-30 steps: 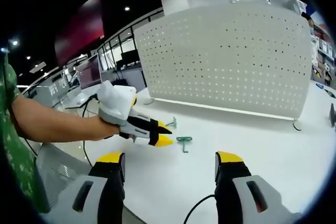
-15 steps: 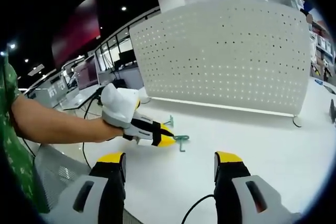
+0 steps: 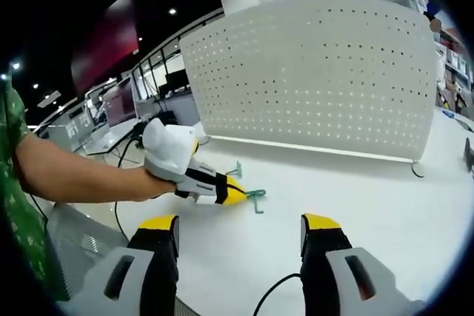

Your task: Insert the hook assembly into the mounting plate slot until the hook locks in place.

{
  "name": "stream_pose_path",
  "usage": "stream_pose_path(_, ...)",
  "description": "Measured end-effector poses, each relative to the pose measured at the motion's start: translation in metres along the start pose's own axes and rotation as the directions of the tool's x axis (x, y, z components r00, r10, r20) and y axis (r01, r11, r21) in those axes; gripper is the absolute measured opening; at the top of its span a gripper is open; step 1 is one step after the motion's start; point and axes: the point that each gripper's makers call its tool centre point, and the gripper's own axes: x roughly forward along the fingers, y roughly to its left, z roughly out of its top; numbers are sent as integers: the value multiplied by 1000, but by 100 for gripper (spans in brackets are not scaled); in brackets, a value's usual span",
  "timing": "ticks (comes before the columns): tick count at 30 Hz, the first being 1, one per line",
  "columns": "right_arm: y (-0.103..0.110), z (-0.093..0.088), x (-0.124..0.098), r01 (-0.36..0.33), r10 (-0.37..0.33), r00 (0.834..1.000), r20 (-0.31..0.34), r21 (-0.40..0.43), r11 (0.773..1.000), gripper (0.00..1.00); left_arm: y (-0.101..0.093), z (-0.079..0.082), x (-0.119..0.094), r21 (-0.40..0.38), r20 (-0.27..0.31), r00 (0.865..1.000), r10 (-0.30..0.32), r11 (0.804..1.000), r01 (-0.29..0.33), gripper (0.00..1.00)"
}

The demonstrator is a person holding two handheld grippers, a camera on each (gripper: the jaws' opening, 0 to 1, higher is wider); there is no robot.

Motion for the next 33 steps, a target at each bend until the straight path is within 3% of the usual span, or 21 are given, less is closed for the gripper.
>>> stream_pose_path(15,1,4,-1,-1,1,1000,9,-2,1000,67,0,11,-14,-26,50,999,2,1000,0,2)
stream_pose_path(33,15,24,-4,-29,31,999,42,-53,998,65,-9,40,-83,-201,195,980,-34,977,74,1)
